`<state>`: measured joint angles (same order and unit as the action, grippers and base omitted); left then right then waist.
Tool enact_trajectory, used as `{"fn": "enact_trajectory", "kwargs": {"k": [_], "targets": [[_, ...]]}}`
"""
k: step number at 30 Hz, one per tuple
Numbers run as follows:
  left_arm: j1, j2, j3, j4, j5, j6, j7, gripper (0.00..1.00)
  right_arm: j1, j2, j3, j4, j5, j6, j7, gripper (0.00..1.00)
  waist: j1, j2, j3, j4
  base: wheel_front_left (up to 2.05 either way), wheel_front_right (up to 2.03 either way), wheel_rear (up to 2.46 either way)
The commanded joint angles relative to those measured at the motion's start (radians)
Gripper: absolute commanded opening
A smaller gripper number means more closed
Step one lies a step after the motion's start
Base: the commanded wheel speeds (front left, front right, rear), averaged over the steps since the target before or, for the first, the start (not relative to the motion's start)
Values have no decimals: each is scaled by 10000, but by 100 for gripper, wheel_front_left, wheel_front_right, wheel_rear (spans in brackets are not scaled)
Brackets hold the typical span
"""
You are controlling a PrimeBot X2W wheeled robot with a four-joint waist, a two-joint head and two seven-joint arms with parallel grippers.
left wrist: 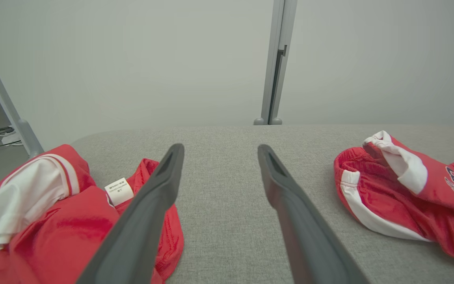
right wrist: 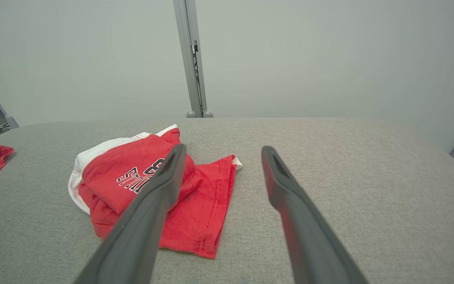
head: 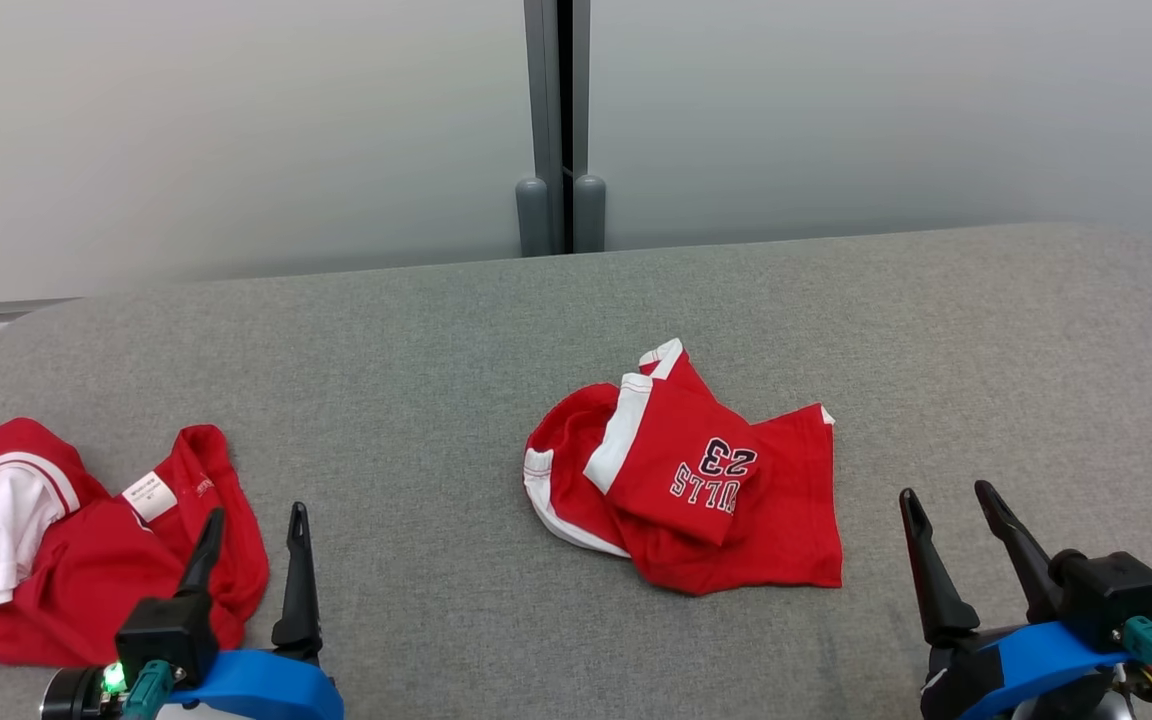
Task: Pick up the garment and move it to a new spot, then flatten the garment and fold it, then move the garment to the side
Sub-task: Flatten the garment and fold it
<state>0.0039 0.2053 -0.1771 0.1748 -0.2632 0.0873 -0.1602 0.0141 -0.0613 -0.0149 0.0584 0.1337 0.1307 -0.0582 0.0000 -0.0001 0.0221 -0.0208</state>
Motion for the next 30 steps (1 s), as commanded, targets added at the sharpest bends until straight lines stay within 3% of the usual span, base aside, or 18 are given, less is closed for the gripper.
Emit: {"fn": "enact_trajectory", "kwargs": {"k": [1,14,25,30], "targets": [[73,54,-12,-67,-6,39,-19,100,90,28,-20,-43,46,1,-10,100,0,1,21,0,0,0,0],[-344,90,-70,-239,-69,105,-98,100,-270,-118,139,-18,117,1,63,100,0,1,543,172,0,0,0],[-1429,-200,-250,10,-44,42,-523,100,-1755,-997,2730,695,359,1,1038,100,0,1,1952,891,0,0,0],[-1743,-307,-284,267,-85,23,-710,100,-2361,-1518,3541,1131,-171,1,1694,100,0,1,2231,1053,0,0,0]]}}
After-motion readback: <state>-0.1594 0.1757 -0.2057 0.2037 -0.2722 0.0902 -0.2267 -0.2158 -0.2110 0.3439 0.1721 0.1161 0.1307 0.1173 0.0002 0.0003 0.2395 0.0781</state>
